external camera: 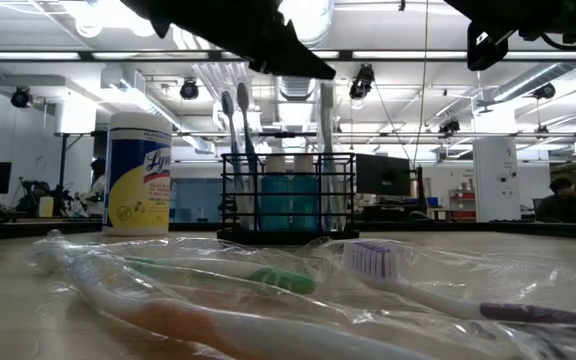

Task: Pick & Place toothbrushing station
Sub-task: Put the right green toothbrush into the mesh organizer, then put the right violet toothbrush into the mesh organizer

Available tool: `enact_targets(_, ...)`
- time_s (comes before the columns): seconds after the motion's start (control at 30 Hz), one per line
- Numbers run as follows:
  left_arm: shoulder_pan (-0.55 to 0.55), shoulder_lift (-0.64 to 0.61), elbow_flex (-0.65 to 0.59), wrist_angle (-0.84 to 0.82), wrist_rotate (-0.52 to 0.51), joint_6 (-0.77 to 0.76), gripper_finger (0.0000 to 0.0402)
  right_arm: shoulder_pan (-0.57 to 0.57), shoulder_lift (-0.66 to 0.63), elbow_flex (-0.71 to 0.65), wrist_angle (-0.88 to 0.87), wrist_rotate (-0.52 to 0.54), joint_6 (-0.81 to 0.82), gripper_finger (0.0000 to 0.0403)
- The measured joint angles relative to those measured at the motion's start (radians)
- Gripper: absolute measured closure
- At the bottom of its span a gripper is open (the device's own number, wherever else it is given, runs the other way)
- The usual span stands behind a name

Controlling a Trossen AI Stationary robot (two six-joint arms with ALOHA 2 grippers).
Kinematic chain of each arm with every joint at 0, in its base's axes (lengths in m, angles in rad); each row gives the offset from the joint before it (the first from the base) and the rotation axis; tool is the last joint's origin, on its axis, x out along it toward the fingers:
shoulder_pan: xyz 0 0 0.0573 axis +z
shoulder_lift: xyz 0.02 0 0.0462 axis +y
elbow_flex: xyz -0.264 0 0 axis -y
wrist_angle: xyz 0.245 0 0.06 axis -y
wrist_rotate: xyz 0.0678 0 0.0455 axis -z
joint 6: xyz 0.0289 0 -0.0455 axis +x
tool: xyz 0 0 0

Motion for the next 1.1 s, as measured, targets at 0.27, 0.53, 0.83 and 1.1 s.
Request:
enact_targets(0.27,0.024,0.015,0.0,0.009,0.012,0.003,0.0398,0.0,0.0,0.0,0.001,0.0,0.0,0.0394)
enact_targets(0.53,-0.005,-0.053,0.01,0.028,0.031,0.078,0.0362,0.0,0.0,0.0,0.002,0.0,0.0,0.0394)
enact_targets(0.83,-0.023,-0.197,0.006,-0.05,0.03,0.076,0.0306,0.0,0.0,0.0,0.003,0.0,0.019,0.0394)
enact_targets(1.1,-0.023,-0.486,-0.068,-0.123,0.026,-0.003,0.0328,0.0,-0.002,0.0,0.055,0.001,0.027,0.0394)
